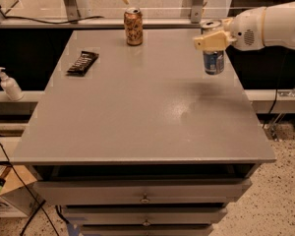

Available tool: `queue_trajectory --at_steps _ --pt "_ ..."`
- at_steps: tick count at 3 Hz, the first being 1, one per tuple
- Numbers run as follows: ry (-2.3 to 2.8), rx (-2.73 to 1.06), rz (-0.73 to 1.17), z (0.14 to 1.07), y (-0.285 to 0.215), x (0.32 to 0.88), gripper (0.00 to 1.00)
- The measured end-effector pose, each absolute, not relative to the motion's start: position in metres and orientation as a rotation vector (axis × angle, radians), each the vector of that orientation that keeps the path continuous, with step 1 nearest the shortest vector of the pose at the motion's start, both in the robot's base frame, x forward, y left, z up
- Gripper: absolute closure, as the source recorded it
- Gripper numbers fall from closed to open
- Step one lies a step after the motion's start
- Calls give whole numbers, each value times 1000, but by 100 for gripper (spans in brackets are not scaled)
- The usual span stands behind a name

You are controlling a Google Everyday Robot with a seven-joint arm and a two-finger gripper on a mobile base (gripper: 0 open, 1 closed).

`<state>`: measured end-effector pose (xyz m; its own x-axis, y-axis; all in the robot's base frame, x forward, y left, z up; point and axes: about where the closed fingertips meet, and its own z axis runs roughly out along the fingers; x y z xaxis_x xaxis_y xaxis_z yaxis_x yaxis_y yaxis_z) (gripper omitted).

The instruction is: Move redbull can near orange can

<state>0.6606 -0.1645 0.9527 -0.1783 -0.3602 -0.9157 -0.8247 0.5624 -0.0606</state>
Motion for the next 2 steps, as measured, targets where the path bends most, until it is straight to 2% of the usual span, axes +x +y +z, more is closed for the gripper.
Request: queue_trajectory --at_steps 2 --pt "1507 -912 703 967 -97 704 100"
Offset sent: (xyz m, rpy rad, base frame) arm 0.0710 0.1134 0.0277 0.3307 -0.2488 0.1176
